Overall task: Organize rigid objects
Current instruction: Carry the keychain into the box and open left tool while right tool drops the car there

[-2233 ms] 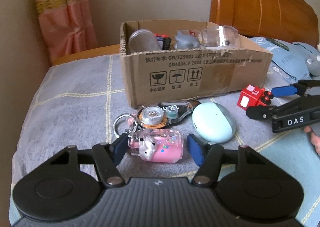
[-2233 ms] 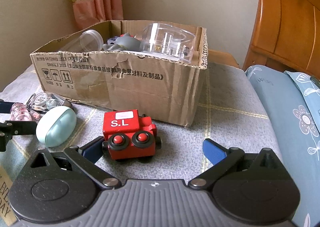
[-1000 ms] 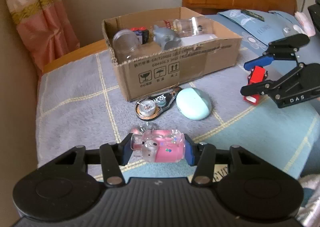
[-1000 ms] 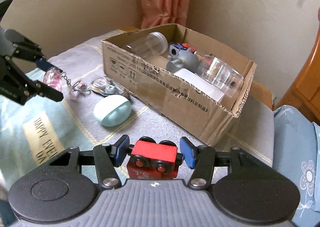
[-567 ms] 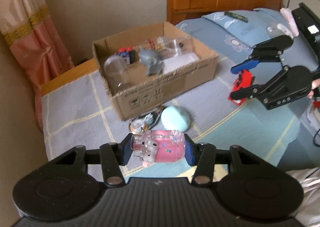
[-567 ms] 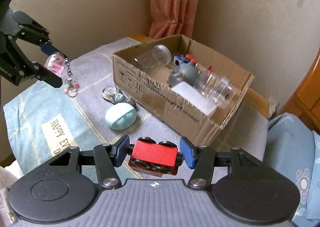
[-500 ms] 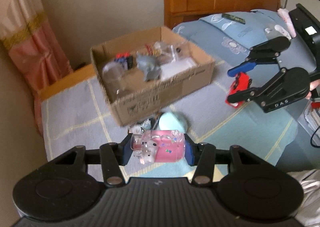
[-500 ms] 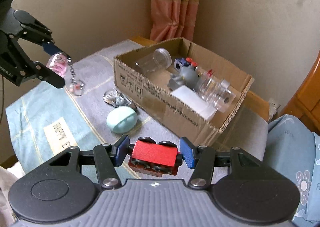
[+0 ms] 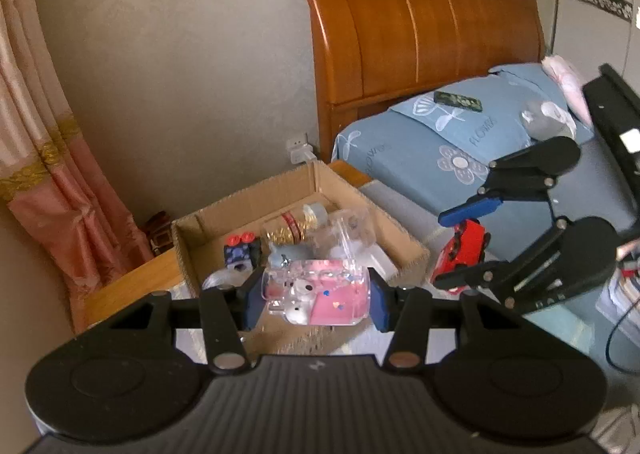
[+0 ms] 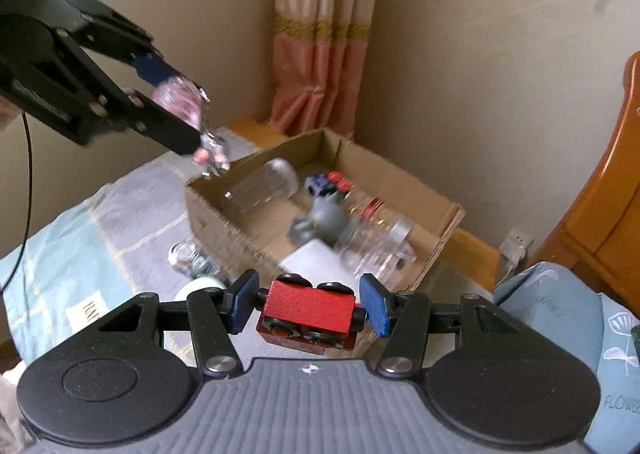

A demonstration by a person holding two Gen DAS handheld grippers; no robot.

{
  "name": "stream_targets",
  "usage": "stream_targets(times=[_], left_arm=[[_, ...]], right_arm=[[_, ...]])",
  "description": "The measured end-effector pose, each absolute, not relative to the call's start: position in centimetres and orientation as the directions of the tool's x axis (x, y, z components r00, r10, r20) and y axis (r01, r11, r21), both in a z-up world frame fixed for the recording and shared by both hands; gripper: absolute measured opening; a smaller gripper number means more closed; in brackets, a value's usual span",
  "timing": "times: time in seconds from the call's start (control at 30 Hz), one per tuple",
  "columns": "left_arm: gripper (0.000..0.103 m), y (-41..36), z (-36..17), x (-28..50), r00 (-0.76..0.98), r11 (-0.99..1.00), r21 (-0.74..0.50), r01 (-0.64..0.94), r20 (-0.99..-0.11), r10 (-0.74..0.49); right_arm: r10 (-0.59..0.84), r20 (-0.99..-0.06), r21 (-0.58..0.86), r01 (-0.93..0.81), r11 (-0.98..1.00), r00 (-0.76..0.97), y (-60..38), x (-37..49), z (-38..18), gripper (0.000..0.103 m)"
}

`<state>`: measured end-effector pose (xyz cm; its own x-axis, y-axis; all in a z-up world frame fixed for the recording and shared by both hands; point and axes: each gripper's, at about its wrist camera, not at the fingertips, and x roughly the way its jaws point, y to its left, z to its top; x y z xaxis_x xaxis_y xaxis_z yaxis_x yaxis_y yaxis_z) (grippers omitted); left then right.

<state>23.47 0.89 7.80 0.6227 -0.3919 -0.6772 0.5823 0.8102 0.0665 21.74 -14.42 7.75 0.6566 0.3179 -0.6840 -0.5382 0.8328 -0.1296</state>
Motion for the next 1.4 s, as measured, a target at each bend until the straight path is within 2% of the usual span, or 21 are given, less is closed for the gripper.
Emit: stream_targets(times=[0.13, 0.2, 0.23, 0.27, 0.47, 0.7, 1.23, 1.27, 1.3, 1.37, 1.4], left_arm=[[0.052, -0.2, 6.4, 25.3, 0.615, 0.815, 0.059, 0.577, -0.688, -0.386], [0.075, -0.5, 5.8, 25.5, 0.626, 0.823, 0.062, 0.564, -0.682, -0.378], [0.094, -0.4, 5.5, 25.7, 0.639, 0.838, 0.06, 0.542, -0.677, -0.366], [0.098, -0.3, 5.3, 25.7, 0.658, 0.855, 0.06, 0.516, -0.666, -0.35], [0.099, 1.1, 4.5, 25.3, 0.673, 0.867, 0.052, 0.496, -0.653, -0.346], [0.099, 1.2, 2.9, 24.9, 0.654, 0.872, 0.04, 0.487, -0.679, -0.334], [0.099, 3.1, 1.2, 24.4, 0.649, 0.872, 0.024, 0.489, -0.678, -0.345], [0.099, 3.2, 1.2, 24.4, 0.65, 0.871, 0.026, 0.49, -0.677, -0.345], [0.099, 3.2, 1.1, 24.4, 0.652, 0.872, 0.031, 0.489, -0.677, -0.341], [0.099, 3.3, 0.9, 24.3, 0.657, 0.875, 0.042, 0.483, -0.678, -0.331], [0.099, 3.3, 0.7, 24.3, 0.659, 0.874, 0.046, 0.483, -0.677, -0.328]], right_arm=[[0.316, -0.673, -0.13, -0.528, 0.839, 0.668, -14.6, 22.6, 8.4, 0.061], [0.317, -0.669, -0.129, -0.525, 0.841, 0.672, -14.7, 22.9, 8.5, 0.061], [0.317, -0.668, -0.129, -0.524, 0.842, 0.673, -14.8, 23.0, 8.5, 0.061], [0.317, -0.668, -0.127, -0.523, 0.843, 0.673, -14.8, 23.2, 8.5, 0.061], [0.317, -0.677, -0.115, -0.521, 0.846, 0.664, -14.8, 24.1, 8.2, 0.061], [0.316, -0.679, -0.099, -0.509, 0.855, 0.663, -14.4, 26.3, 8.4, 0.061], [0.185, -0.751, -0.046, -0.33, 0.943, 0.634, -14.5, 40.1, 6.1, 0.061], [0.168, -0.749, -0.049, -0.306, 0.951, 0.641, -14.6, 40.6, 5.8, 0.065], [0.152, -0.747, -0.051, -0.285, 0.957, 0.647, -14.8, 40.9, 5.6, 0.077], [0.136, -0.741, -0.047, -0.253, 0.966, 0.658, -15.3, 40.9, 5.4, 0.085], [0.145, -0.742, -0.035, -0.254, 0.967, 0.655, -15.6, 40.7, 5.3, 0.085]])
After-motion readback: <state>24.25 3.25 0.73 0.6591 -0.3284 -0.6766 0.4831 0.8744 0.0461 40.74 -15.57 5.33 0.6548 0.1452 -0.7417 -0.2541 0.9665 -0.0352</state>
